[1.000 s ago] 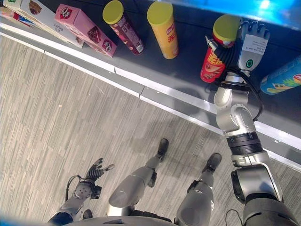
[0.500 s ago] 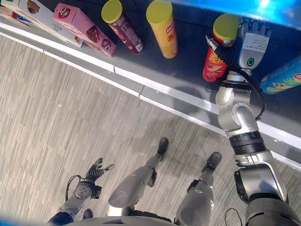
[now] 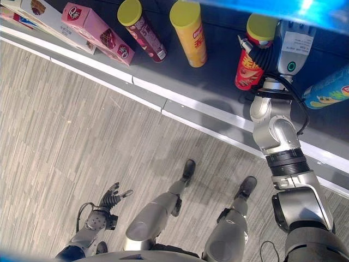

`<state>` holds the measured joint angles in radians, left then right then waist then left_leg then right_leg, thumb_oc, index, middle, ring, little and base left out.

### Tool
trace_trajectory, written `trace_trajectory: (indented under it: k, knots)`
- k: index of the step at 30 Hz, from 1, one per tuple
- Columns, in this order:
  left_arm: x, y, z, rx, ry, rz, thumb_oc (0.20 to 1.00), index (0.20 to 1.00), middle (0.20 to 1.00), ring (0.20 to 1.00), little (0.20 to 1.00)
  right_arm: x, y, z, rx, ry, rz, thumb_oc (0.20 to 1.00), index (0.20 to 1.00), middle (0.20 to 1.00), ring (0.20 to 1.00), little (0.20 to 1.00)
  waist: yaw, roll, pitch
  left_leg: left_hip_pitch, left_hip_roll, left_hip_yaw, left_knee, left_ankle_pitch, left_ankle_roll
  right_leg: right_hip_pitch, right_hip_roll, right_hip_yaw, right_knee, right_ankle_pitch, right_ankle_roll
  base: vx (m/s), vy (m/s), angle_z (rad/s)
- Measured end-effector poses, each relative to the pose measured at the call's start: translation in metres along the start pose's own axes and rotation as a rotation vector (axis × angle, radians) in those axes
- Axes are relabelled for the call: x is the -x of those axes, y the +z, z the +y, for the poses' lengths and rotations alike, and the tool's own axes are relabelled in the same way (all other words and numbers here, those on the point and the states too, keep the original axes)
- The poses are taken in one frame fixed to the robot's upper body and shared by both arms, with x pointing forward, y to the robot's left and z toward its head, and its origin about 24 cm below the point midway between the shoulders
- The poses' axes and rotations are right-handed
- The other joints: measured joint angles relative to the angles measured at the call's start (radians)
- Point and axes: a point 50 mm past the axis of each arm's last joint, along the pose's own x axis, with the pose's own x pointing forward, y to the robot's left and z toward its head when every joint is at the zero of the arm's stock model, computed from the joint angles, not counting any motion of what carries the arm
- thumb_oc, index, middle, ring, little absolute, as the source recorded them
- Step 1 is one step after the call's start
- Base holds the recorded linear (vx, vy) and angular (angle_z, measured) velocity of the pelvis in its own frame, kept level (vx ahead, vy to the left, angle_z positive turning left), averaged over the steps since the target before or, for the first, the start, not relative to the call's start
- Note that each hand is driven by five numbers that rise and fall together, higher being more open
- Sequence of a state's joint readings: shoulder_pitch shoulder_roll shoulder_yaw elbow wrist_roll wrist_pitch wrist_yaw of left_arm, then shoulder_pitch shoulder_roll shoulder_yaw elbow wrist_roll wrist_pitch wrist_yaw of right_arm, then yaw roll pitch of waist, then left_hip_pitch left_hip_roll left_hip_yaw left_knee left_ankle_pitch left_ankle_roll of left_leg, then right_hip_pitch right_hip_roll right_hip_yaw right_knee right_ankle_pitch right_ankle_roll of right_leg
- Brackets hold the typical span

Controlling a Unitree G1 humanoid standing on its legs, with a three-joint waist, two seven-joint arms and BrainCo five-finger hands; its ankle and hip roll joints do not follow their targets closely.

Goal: Put the goods on the table back onto the shelves and tidy them up.

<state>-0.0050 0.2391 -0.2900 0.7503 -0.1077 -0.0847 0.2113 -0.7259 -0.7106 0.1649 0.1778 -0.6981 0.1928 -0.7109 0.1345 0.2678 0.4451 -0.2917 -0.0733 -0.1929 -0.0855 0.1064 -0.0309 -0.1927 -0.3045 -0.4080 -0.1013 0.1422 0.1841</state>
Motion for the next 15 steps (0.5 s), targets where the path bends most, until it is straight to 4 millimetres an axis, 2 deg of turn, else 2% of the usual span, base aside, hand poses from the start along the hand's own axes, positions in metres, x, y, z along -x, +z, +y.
trace_trajectory:
  k: [1,2,3,15]
  knots:
    - [0.0000,0.0000,0.0000,0.000,0.000,0.000,1.000,1.000,1.000,1.000,1.000,0.0001,-0.0002,0.0002,0.001,0.001,0.001,0.200,0.200,0.200,0.200,0.200,0.000,0.000,0.000,0.000,0.000,0.000,0.000,0.000,0.000,0.000,0.000,0.000,0.000,0.000,0.000,0.00,0.000,0.00]
    - [0.0000,0.0000,0.0000,0.000,0.000,0.000,1.000,1.000,1.000,1.000,1.000,0.0003,-0.0006,0.0005,0.002,0.002,0.002,0.533,0.533,0.533,0.533,0.533,-0.001,0.000,0.000,0.000,0.000,0.000,0.000,0.000,0.000,0.000,0.000,0.000,0.000,0.000,0.000,0.00,0.000,0.00]
    - [0.0000,0.0000,0.0000,0.000,0.000,0.000,1.000,1.000,1.000,1.000,1.000,0.0004,-0.0006,0.0007,0.002,0.003,0.002,1.000,1.000,1.000,1.000,1.000,-0.002,0.000,0.000,0.000,0.000,0.000,0.000,0.000,0.000,0.000,0.000,0.000,0.000,0.000,0.000,0.00,0.000,0.00]
    - [-0.0003,0.0008,0.0001,0.000,0.002,-0.002,1.000,1.000,1.000,1.000,1.000,-0.0041,0.0033,-0.0014,-0.011,-0.019,-0.004,1.000,1.000,1.000,1.000,1.000,-0.025,0.000,-0.001,-0.004,0.000,0.007,0.000,0.001,0.000,-0.010,-0.001,0.008,0.000,0.004,0.001,-0.01,0.002,-0.01]
